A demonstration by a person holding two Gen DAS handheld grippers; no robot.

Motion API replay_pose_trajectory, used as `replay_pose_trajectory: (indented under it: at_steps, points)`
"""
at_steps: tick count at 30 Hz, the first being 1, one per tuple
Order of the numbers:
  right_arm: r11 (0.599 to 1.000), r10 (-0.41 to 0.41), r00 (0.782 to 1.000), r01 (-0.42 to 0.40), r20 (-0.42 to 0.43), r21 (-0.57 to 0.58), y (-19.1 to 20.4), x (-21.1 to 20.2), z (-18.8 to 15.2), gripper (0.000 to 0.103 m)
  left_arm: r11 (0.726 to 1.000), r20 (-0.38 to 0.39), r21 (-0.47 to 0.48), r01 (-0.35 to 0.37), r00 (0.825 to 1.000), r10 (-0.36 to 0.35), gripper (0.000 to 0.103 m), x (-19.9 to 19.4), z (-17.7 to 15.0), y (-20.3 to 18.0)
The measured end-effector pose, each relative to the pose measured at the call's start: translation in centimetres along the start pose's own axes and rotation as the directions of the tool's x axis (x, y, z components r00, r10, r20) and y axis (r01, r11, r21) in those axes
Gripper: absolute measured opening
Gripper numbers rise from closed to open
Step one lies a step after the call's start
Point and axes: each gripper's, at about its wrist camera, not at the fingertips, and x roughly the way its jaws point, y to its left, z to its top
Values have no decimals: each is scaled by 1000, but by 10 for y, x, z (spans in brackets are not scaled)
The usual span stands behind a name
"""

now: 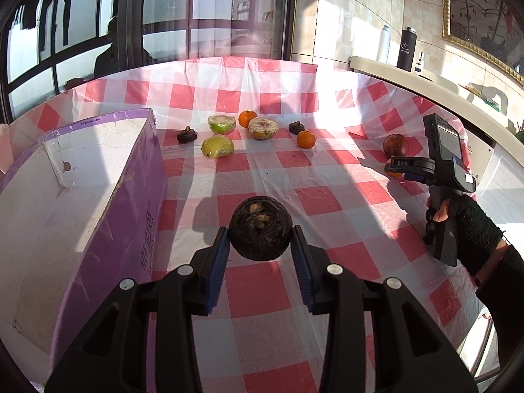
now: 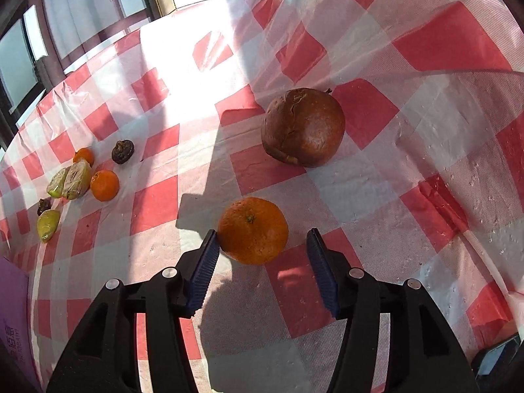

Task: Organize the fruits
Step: 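Close the left tool on the dark fruit while the right tool grasps the orange, then carry both fruits into the white box and open both tools to release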

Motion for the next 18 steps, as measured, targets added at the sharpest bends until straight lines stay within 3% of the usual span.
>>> replay_pose_trajectory:
  at_steps: [1, 3, 10, 18]
  points:
    - [1000, -7, 1000, 7, -4, -30, 6, 2, 1, 42, 1000, 4, -1, 0, 1000, 0, 38, -1, 0, 0]
    - [998, -24, 1000, 24, 0, -66, 12, 1, 0, 41, 1000, 5, -5, -7, 1000, 7, 38, -1, 1, 3]
    - [992, 115, 993, -114, 11, -57, 29, -23, -25, 41, 999, 0, -43, -2, 1000, 2, 38, -5, 4, 19]
    - [925, 342, 938, -327, 48, -196, 116, -88, -46, 41, 998, 85, -58, -1, 996, 6, 38, -41, 14, 28]
